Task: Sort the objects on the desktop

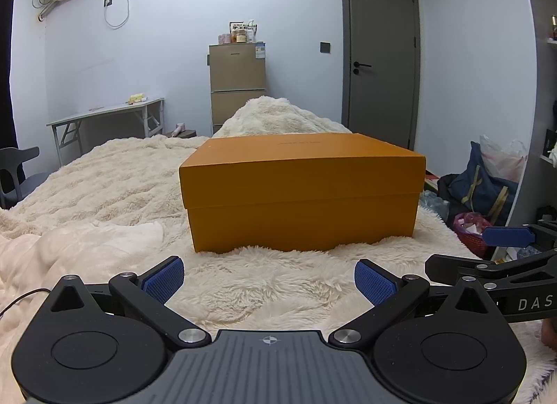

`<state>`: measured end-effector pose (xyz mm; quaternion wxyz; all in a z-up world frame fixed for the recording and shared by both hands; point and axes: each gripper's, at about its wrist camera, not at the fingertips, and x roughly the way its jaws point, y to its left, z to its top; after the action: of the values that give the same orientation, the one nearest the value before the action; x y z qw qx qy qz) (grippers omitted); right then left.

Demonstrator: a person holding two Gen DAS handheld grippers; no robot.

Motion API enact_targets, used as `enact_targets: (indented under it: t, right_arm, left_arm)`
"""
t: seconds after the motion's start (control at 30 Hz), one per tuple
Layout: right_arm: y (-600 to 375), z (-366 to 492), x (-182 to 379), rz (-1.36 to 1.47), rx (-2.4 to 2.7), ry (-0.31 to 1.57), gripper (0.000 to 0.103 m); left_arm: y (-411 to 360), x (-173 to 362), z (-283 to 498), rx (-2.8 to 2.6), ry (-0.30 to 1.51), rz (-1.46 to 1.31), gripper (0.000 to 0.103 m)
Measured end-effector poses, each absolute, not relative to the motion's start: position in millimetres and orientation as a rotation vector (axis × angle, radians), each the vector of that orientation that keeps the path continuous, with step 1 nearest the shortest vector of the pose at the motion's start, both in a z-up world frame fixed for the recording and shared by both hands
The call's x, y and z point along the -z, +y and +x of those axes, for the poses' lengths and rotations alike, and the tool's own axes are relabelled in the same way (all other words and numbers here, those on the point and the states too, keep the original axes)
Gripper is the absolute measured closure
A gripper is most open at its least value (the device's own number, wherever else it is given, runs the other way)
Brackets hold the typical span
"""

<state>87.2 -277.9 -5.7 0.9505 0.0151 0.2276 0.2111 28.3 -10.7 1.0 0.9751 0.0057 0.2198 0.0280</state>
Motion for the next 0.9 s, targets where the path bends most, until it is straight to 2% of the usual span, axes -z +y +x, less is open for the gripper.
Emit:
enact_targets:
  t: [0.9]
  right_arm:
    - [-277.6,86.7,6.5,0.027,-0.444,0.462,0.000]
  left_arm:
    - [-11.7,-1.4,29.5,-0.055,0.446,0.020,0.000]
